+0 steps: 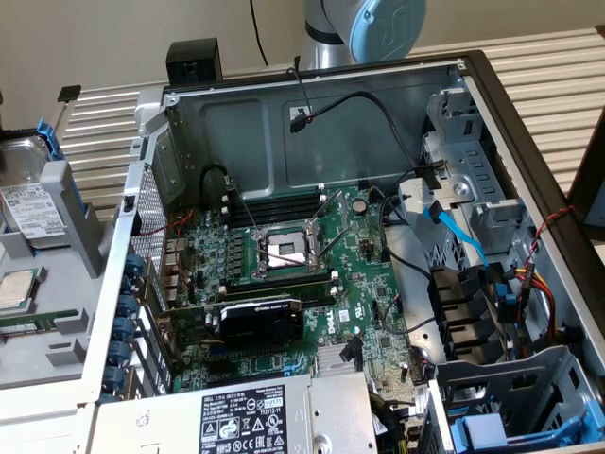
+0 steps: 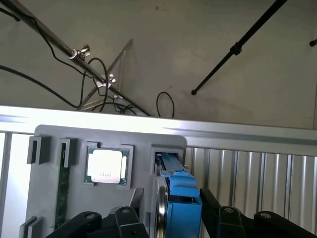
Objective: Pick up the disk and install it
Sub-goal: 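Pick up the disk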
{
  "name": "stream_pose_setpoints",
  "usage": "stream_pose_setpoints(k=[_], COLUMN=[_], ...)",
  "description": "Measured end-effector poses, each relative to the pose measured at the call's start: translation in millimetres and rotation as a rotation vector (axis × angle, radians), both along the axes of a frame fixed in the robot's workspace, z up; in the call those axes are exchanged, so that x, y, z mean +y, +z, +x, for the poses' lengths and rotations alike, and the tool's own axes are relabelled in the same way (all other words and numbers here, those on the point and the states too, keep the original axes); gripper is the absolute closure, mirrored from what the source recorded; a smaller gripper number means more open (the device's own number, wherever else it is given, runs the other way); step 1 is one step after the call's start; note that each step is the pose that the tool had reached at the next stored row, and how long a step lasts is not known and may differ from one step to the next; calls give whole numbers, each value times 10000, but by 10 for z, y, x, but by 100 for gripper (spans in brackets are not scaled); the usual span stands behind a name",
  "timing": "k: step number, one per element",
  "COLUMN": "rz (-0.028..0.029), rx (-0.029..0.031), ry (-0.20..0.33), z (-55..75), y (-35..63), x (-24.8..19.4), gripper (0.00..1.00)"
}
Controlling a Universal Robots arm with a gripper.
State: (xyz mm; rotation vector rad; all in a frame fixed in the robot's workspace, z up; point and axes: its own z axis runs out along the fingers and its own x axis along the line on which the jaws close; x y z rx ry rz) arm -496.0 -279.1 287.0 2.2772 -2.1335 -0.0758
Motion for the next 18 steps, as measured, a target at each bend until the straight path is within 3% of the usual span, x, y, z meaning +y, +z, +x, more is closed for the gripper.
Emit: stream_pose_setpoints(k=[18], rz=[0], rx=[-1], ry=[2], z=[-1], y=[-21], x=[16], gripper=[44])
